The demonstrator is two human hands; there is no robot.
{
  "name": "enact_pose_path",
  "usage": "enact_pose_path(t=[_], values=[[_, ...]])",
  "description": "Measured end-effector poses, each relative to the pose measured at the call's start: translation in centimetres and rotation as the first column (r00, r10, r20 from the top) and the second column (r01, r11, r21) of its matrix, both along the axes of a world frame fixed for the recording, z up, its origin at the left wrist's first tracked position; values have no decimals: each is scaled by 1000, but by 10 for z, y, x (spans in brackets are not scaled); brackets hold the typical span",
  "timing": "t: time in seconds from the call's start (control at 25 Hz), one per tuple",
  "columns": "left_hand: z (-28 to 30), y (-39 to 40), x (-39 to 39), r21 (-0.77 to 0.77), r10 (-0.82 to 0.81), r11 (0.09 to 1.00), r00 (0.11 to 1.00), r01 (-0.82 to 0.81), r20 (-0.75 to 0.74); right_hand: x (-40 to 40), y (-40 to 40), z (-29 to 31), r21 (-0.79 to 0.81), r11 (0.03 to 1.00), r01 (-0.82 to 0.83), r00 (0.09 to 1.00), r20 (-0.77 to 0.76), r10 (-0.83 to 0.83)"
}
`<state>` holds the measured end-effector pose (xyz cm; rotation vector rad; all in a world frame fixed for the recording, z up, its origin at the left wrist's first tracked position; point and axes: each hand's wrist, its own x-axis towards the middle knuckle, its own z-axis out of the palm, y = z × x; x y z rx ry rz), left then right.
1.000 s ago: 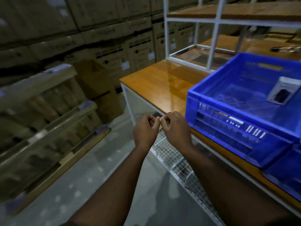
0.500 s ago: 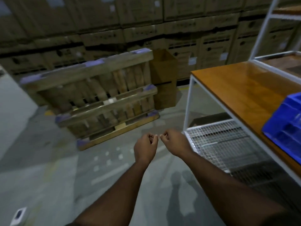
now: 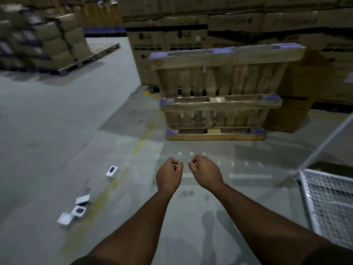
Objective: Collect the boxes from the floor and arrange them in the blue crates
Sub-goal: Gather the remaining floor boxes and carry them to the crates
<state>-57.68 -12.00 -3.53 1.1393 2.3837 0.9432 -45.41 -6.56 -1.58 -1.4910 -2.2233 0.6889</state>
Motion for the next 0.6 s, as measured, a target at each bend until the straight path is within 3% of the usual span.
enact_pose_path(t=[0.32,0.6], values=[[-22,-66,-120,-30,346,938,936,-345,59,-145,-26,-21,-19,931,-365,930,48,365],[-27,-76,-226,-69,597,802,796,-593,101,-280,-11,-39,-76,786,-613,788,20,616]])
